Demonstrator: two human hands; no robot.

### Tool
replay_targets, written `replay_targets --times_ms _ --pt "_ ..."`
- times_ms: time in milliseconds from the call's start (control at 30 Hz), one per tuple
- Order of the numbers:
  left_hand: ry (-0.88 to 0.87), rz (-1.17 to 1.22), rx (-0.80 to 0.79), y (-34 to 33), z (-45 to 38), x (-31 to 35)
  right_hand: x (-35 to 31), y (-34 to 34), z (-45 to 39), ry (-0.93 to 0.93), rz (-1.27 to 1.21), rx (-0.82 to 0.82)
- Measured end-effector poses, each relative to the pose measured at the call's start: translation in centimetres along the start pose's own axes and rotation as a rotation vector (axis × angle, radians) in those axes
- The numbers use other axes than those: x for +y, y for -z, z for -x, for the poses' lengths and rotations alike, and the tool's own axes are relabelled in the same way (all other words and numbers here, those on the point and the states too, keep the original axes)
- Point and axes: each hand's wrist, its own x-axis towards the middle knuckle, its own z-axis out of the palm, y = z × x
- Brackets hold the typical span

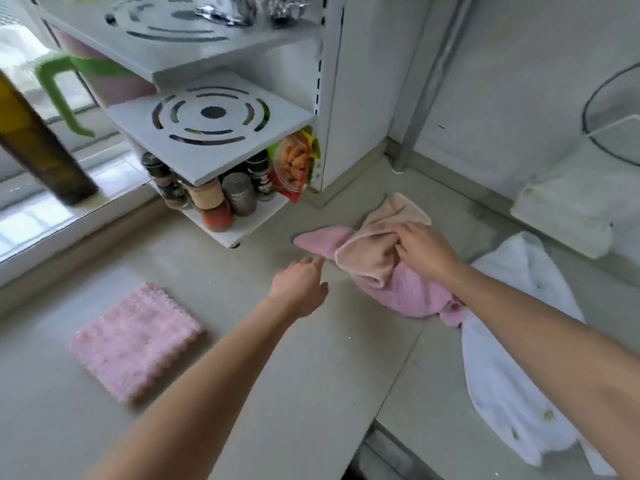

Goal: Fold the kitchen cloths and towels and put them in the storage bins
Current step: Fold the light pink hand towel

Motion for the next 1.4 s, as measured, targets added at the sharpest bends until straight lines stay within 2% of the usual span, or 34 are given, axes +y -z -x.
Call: replay_targets --times_ms 233,367,467,533,600,633,700,800,933,1000,1100,1167,1300,1400 --pt "0.08 0.093 -0.011 -1.5 -5.6 2.9 2.5 -0.8 -1.1 -0.076 -0.042 0.015" --pt "0.189 0.293 0.059 -2.8 -7.7 4.1 1.6 -1.9 -3.2 -0.028 -0.136 -0.097" --pt "0.292 0.774 0.149 -2.6 -8.7 5.0 1.2 -2.5 -4.5 0.073 -0.187 -0.132" --pt "0.307 1.207 0.053 -1.1 -8.0 5.9 1.2 -2.0 -4.6 0.102 -0.205 -0.081" --pt "0.228 1.458 -0.119 0.7 -6.5 6.0 1.4 -1.0 -4.2 0.106 -0.244 -0.023" --pt "0.19 1.495 -0.194 1.5 -5.4 5.8 1.7 -0.3 -3.8 0.114 -0.272 -0.017" --pt "0.156 1.494 -0.275 2.7 -3.3 4.7 2.1 1.1 -2.6 0.13 -0.344 -0.116" --pt "0.216 1.461 -0.224 4.2 -0.2 2.2 2.1 3.4 -0.5 0.131 -0.369 -0.361" --pt "0.404 1.198 -0.195 6.4 2.8 -0.7 0.8 6.3 2.2 0.084 -0.581 -0.399" --pt "0.47 1.206 -0.086 7.5 3.6 -0.9 -0.2 8.0 3.2 0.109 -0.625 -0.448" --pt "0.46 1.311 0.18 9.4 4.3 0.5 -1.7 10.0 3.9 0.135 -0.623 -0.514" --pt "0.419 1.209 0.299 10.4 5.0 1.8 -2.6 10.4 3.2 0.11 -0.561 -0.381" --pt "0.295 1.025 0.567 13.3 6.3 2.5 -4.3 12.6 1.2 -0.009 -0.534 0.07" --pt "0.146 0.966 0.643 16.2 8.1 1.5 -4.9 16.1 0.7 0.036 -0.568 0.312"
